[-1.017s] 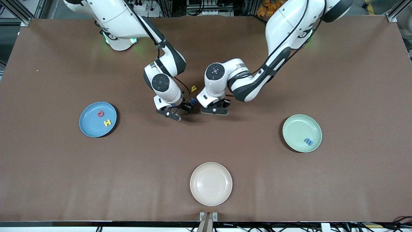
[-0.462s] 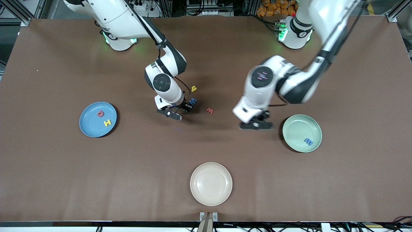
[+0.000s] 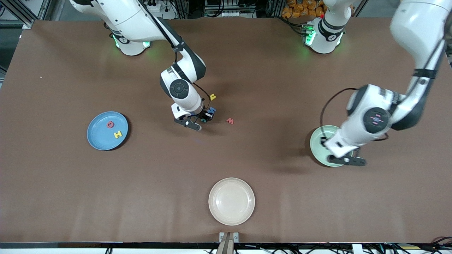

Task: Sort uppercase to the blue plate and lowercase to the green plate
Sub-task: 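Place the g on the green plate while the right gripper carries the b, then drop the teal b on the blue plate with the right gripper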

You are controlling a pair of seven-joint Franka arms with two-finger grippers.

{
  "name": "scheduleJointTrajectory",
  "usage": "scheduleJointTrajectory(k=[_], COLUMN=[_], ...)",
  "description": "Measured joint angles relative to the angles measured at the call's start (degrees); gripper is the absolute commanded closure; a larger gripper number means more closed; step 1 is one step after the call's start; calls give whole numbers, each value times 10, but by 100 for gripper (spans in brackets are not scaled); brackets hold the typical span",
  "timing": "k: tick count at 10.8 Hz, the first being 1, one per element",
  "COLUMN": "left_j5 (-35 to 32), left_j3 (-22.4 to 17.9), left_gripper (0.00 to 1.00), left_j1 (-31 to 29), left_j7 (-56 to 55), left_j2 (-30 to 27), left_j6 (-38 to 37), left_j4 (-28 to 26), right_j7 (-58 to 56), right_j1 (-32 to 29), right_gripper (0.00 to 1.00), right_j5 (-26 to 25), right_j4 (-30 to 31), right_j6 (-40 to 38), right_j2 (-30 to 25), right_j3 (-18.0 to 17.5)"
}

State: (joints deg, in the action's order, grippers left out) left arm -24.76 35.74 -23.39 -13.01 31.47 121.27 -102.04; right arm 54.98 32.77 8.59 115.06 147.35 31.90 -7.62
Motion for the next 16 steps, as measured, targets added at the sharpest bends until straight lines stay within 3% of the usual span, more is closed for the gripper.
scheduleJointTrajectory(k=[1, 2, 3, 4, 5, 9, 13, 16], left_j5=[0, 0, 0, 0, 0, 0, 0, 0], left_j3=[0, 1, 2, 2, 2, -1, 4, 6], left_gripper=[100, 94, 72, 23, 0, 0, 0, 0], left_j1=[-12, -13, -10, -7, -6, -6, 22, 54], left_j7=[7, 7, 7, 6, 6, 6, 5, 0], left_j2=[12, 25, 37, 48, 59, 65, 29, 5], left_j6=[0, 1, 2, 2, 3, 8, -15, -65], left_j4=[-3, -5, -6, -6, -6, 4, 26, 50], right_j7=[0, -2, -4, -12, -32, -224, -441, -570], right_j1=[0, 0, 0, 0, -3, -85, -108, -109], right_gripper=[87, 88, 88, 90, 91, 91, 91, 90], right_j5=[0, -1, -4, -6, -8, -12, -23, -73], right_j4=[-1, -1, -1, -1, -2, -34, -46, -43], right_j6=[0, -1, -1, -2, -7, -151, -272, -318], right_j2=[-1, -1, -1, -1, -1, -25, -70, -81], right_j3=[0, -1, -1, -1, -1, 21, 124, 195])
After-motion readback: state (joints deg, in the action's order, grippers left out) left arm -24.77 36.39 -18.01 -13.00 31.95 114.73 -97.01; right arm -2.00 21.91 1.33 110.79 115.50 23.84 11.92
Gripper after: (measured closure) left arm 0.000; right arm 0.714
